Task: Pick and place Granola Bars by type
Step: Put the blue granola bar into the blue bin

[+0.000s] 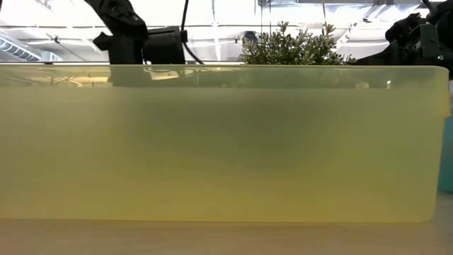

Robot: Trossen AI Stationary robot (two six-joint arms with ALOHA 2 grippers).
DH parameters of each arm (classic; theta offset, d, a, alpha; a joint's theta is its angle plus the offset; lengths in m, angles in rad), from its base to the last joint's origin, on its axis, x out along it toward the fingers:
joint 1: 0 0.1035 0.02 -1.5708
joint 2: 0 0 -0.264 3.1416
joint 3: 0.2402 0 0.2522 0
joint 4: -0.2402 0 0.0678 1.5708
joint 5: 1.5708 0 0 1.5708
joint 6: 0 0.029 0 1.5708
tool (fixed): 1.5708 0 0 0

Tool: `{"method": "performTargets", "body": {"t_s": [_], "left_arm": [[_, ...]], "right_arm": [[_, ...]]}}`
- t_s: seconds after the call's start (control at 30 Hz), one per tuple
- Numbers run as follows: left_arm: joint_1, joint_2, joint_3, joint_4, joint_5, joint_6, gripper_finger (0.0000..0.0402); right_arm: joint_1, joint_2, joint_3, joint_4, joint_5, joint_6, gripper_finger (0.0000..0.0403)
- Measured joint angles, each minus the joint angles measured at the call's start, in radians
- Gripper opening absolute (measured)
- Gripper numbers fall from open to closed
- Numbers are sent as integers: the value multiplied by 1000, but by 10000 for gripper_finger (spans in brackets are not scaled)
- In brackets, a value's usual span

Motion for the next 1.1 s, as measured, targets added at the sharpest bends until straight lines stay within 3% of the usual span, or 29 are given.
{"method": "performTargets", "body": {"t_s": [0.33, 1.1], "left_arm": [[22, -2, 9, 1, -68, -77, 241], [-3, -2, 10, -57, -83, -179, 241]], "right_arm": [[0, 0, 0, 0, 0, 0, 93], [0, 0, 0, 0, 0, 0, 93]]}}
